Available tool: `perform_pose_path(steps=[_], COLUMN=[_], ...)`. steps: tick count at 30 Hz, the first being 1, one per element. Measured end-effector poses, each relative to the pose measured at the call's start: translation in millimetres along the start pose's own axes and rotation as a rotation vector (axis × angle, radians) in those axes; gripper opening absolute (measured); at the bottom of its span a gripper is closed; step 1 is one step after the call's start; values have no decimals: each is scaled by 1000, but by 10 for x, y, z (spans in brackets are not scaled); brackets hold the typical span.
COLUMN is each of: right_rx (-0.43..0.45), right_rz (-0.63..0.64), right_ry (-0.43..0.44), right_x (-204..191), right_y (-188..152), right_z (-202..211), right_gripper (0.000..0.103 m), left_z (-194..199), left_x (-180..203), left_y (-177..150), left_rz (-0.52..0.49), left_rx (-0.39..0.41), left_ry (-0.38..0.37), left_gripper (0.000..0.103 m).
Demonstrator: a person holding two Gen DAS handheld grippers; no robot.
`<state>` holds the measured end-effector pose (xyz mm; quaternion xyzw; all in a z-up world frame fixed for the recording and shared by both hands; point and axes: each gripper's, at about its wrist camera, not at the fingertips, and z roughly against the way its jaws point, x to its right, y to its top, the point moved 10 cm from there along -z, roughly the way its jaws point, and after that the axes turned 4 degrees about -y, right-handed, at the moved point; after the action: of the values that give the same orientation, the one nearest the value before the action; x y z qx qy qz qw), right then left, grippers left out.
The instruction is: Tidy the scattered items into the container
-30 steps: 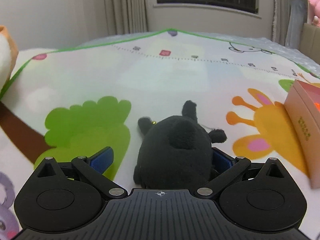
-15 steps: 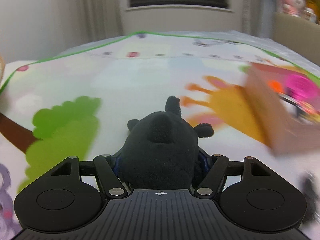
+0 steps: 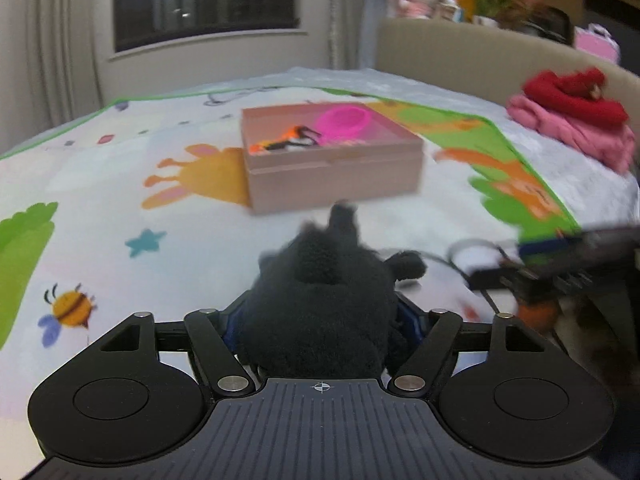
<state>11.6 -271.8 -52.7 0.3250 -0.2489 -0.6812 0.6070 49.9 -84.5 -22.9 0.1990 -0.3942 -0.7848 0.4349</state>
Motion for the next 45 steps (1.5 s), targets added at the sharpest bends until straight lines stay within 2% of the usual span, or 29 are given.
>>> perform_pose_path(steps=[3,6,10,14,18,19,20,21,22,25,27,29,30,31,37,41,42,45], right_rx=[-43,-61,-49,-33,56,77,83,68,39,-22,-61,-93,-100,-105,-111,-59,-45,9], right_rz=[65,135,156,185,177,198,220,228,217,148,113,126,148,168,151,147,141,94], right_ry=[-89,-158,-129,-127,-43,-29,-8,17,43,100,118,84,58,41,-31,-65,-73,-62], right_x=[-79,-145,-125,-206,-478,-565,-659,-744,-820,-1020,-1126,-1169,-1169,-1154,-589,-282,-235,-142], right_y=[-55,-87,-119,-45,284,377,468,545,614,793,848,831,802,764,473,269,238,182], right_z=[-90,-118,-109,-81,-18,-25,-55,-107,-184,-462,-689,-881,-939,-963,-661,-323,-251,-40], right_gripper=[103,103,103,103,102,88,79,59,53,53,53,49,39,38,37,38,41,61], left_z=[46,106,231,283,263,277,287,295,301,307,345,407,433,458,407,282,255,213], left_x=[-62,-250,-610,-1013,-1111,-1116,-1118,-1113,-1109,-1112,-1071,-1049,-1039,-1029,-932,-815,-793,-747], left_y=[-130,-201,-292,-421,-569,-576,-582,-591,-597,-576,-549,-506,-489,-471,-318,-236,-223,-180], left_rz=[1,26,39,136,229,233,235,239,242,254,276,291,290,285,273,239,234,212], left_rx=[-10,-13,-20,-45,-50,-38,-32,-28,-25,-22,-10,5,9,13,21,8,5,4], left_ry=[32,81,220,327,261,257,252,247,244,227,191,155,149,147,124,117,119,131], left_gripper=[94,97,101,101,102,102,103,103,103,103,103,103,103,103,103,103,103,103])
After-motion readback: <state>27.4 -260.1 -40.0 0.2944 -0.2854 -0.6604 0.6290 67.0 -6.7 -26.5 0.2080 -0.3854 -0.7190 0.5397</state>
